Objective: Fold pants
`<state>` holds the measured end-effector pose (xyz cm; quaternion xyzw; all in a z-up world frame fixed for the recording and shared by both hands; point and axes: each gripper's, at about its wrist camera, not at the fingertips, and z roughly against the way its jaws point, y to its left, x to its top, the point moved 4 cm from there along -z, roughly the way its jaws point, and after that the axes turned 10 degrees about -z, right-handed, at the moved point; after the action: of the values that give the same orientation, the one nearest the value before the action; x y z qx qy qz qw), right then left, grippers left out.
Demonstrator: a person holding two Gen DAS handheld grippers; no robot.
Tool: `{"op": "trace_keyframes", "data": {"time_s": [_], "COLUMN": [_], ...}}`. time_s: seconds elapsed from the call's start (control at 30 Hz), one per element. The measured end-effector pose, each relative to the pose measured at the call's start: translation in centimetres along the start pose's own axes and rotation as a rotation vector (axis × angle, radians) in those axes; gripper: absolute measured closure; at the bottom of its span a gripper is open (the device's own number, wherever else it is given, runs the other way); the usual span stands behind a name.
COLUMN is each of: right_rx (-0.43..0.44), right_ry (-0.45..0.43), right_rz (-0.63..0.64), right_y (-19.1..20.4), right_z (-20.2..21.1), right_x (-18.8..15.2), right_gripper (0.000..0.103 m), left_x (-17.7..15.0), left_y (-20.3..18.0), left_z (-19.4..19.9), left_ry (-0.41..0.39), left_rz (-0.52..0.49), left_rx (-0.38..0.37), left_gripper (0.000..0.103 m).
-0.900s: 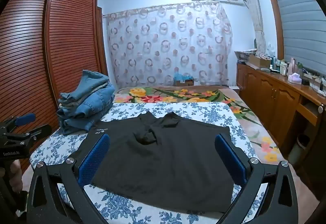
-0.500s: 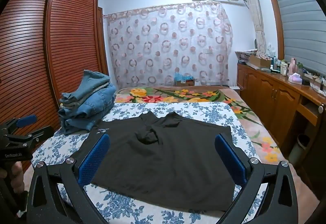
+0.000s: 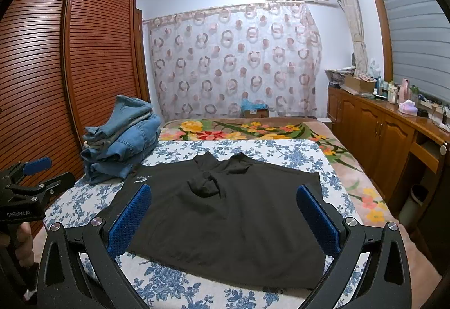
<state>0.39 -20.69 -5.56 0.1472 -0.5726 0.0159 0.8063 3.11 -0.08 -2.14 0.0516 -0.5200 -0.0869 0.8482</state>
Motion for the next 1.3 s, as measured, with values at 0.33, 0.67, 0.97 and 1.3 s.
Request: {"op": "trace_keyframes", "data": {"time_s": [0.33, 0.67, 0.97, 1.3], "right_rx": [-0.002, 0.001, 0.001, 0.003], "right_ry": [-0.004, -0.007, -0.009, -0.011], "right_rz": [0.001, 0.001, 0.0, -0.001], "right_y": [-0.08, -0.14, -0.13, -0.08], "right_z": [0.09, 0.29, 0.31, 0.32], "right_x": [0.01, 0.09, 0.14, 0.14], "right_gripper": [0.0, 0.0, 0.0, 0.0], "left_x": [0.1, 0.24, 0.23, 0.22], "left_y": [-0.01, -0.06, -0.04, -0.03], "left_z": [-0.03, 0.28, 0.33, 0.35], "left_ry": [0.001, -0.004, -0.005, -0.008], "left_rz": [0.0, 0.001, 0.001, 0.0], "left_rx": [0.002, 0.002, 0.002, 0.002], "left_gripper": [0.0, 0.0, 0.0, 0.0]}}
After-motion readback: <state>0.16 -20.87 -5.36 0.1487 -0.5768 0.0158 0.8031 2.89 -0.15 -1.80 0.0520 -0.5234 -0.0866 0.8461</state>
